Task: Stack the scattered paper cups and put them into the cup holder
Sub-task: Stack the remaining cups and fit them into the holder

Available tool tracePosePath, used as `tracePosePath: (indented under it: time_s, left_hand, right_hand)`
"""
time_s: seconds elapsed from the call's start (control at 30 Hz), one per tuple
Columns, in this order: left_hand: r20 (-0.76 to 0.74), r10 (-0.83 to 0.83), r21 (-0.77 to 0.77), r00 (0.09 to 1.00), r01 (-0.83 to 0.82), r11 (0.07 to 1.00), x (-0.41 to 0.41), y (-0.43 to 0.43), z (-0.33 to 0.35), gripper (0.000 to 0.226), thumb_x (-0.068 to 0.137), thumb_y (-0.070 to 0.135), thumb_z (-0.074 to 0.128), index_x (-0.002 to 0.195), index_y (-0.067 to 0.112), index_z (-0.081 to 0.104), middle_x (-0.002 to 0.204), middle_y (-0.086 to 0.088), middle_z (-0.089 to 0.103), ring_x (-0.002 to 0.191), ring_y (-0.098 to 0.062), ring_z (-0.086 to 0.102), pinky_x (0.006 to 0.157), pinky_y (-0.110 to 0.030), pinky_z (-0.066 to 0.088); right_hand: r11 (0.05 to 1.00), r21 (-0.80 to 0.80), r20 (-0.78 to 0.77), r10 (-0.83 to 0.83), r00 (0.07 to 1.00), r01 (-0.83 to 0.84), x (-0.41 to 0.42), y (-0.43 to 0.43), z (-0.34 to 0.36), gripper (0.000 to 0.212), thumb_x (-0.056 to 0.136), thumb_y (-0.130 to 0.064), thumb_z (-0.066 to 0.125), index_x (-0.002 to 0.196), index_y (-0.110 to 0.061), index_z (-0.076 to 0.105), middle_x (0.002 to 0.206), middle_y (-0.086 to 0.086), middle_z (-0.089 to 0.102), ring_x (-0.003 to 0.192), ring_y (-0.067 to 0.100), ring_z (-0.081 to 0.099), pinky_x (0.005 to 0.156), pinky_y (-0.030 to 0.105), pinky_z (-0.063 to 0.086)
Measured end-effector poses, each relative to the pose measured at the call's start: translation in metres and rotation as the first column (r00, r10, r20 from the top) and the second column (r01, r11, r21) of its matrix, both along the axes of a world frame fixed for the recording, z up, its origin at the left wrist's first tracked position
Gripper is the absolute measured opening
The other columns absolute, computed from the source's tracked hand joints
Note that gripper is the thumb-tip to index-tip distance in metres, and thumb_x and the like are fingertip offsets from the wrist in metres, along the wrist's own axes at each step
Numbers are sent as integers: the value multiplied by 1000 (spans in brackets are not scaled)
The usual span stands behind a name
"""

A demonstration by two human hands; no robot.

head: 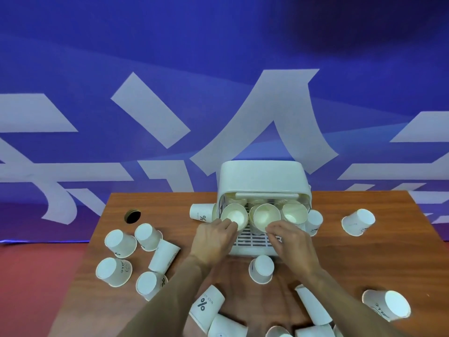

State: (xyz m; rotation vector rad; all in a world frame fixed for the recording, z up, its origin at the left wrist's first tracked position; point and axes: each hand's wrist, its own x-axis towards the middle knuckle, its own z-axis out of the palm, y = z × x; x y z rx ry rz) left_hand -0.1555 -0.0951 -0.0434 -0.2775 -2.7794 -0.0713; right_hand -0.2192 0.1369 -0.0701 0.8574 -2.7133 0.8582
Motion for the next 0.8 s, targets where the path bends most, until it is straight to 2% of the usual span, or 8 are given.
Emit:
tracePosePath:
  time_s: [0.13,0.23,0.33,0.43,0.57,0.7,0.8]
  left_hand:
    - [68,3,-1,998,-3,1000,-6,6,0,27,74,28,82,64,20,58,57,5,52,47,-18,52,35,-23,29]
    - [144,41,-16,989,-39,999,-15,8,-4,30,69,31,86,61,21,59,54,4,53,45,-17,54,35,-22,30]
    - [239,66,-20,969,-63,998,-23,9,-14,20,87,34,70,73,20,64,66,2,61,61,-21,62,44,-26,38]
    - [298,88,-40,951,-79,996,-28,11,-27,25,98,39,51,89,21,66,82,1,65,78,-23,63,53,-29,33]
    - [345,99,-37,933,-92,995,-28,13,-35,23,96,38,54,88,22,67,82,2,66,77,-22,64,54,-29,38]
    - [329,124,-42,936,-116,992,-28,11,-41,25,99,40,48,93,22,65,87,3,66,82,-21,63,57,-29,35]
    - [372,131,-57,919,-118,991,-31,10,-38,25,99,40,48,93,22,64,90,2,66,84,-21,62,60,-31,39]
  right_hand:
    - [1000,5,119,-31,992,30,-6,-1,-4,16,81,-15,81,93,-24,76,93,-18,71,80,-1,64,66,20,53]
    - [999,37,192,5,981,-12,-13,-2,-9,10,85,-20,78,93,-26,75,92,-18,70,81,1,65,68,17,50]
    - [997,65,233,19,972,-35,-20,-4,-12,7,89,-28,74,96,-27,76,93,-19,70,83,1,64,71,16,49]
    - [994,86,271,40,962,-65,-24,-6,-16,12,91,-33,71,99,-26,76,95,-17,71,86,3,64,74,26,52]
    - [988,126,321,46,946,-91,-29,-8,-23,14,93,-34,68,100,-26,76,100,-15,72,91,6,65,78,32,54]
    - [969,229,335,10,942,-91,-33,-12,-27,18,93,-43,65,105,-34,75,104,-18,72,97,4,64,79,28,52]
    - [957,284,307,-25,951,-67,-34,-17,-28,18,93,-49,60,102,-40,73,98,-20,72,92,3,63,68,22,44]
